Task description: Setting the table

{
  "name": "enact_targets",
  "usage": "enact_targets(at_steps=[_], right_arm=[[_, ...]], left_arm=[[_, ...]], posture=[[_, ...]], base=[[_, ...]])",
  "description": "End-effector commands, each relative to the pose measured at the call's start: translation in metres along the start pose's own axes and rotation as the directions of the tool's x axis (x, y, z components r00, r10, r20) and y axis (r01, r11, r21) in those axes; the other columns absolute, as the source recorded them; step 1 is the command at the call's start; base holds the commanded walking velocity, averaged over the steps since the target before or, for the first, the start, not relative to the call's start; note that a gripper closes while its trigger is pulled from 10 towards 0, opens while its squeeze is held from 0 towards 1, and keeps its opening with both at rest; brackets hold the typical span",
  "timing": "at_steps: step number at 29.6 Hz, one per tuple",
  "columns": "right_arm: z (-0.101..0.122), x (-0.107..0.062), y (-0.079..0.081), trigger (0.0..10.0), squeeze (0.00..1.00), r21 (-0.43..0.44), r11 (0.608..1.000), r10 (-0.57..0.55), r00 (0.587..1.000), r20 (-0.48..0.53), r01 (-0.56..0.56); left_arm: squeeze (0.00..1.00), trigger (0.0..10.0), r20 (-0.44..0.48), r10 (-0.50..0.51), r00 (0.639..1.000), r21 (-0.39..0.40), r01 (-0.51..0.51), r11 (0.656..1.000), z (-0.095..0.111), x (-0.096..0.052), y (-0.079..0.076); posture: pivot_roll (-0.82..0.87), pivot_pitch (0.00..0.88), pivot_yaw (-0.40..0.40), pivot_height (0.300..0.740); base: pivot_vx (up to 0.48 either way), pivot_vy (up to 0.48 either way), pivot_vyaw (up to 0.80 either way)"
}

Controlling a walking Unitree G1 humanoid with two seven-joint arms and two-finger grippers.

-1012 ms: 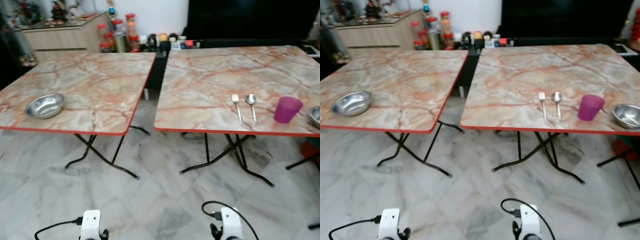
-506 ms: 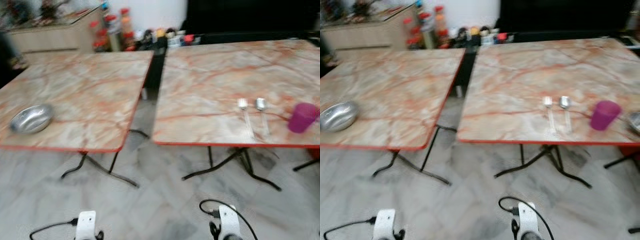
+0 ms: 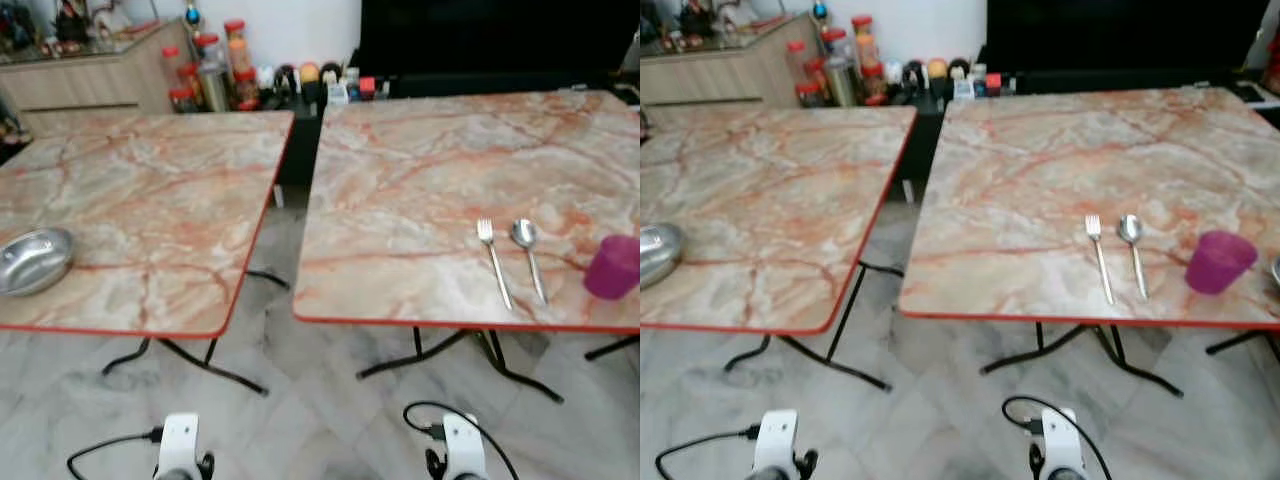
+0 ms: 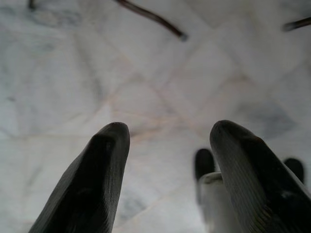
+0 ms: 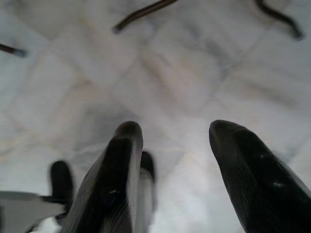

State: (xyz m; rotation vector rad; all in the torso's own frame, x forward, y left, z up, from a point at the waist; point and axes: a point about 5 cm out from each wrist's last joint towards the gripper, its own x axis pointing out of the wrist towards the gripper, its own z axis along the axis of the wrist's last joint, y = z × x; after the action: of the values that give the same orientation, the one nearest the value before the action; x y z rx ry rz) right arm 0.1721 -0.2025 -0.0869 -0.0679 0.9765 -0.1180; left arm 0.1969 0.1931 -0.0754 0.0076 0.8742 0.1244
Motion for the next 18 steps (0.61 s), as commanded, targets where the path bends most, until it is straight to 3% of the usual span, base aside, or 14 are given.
enact_targets(at_steps=[1,9,18], right_arm=[[0.0045,0.0007,0.0078,10.0,0.00,0.013,1.000,0.020,1.000,0.016,-0.020],[0.0042,0.0006,0.0088,10.0,0.00,-0.001,1.000,0.027,0.999,0.018,-0.027],[0.0031,0.0005,0.0096,10.0,0.00,-0.017,0.999,0.030,0.999,0.012,-0.030]], left_arm=[[0.00,10.0,-0.023,0.033,0.999,-0.002,-0.033,0.999,-0.0068,-0.0018,0.0126],[0.00,10.0,-0.035,0.035,0.999,0.020,-0.034,0.999,-0.0090,-0.0022,0.0129],[0.00,10.0,-0.033,0.034,0.999,0.020,-0.034,0.999,-0.0098,-0.0025,0.0132]], posture=[[-0.04,0.000,0.058,0.740],[-0.04,0.000,0.059,0.740],[-0.04,0.000,0.058,0.740]], base=[[0.000,0.000,0.00],[0.000,0.000,0.00],[0.000,-0.300,0.00]])
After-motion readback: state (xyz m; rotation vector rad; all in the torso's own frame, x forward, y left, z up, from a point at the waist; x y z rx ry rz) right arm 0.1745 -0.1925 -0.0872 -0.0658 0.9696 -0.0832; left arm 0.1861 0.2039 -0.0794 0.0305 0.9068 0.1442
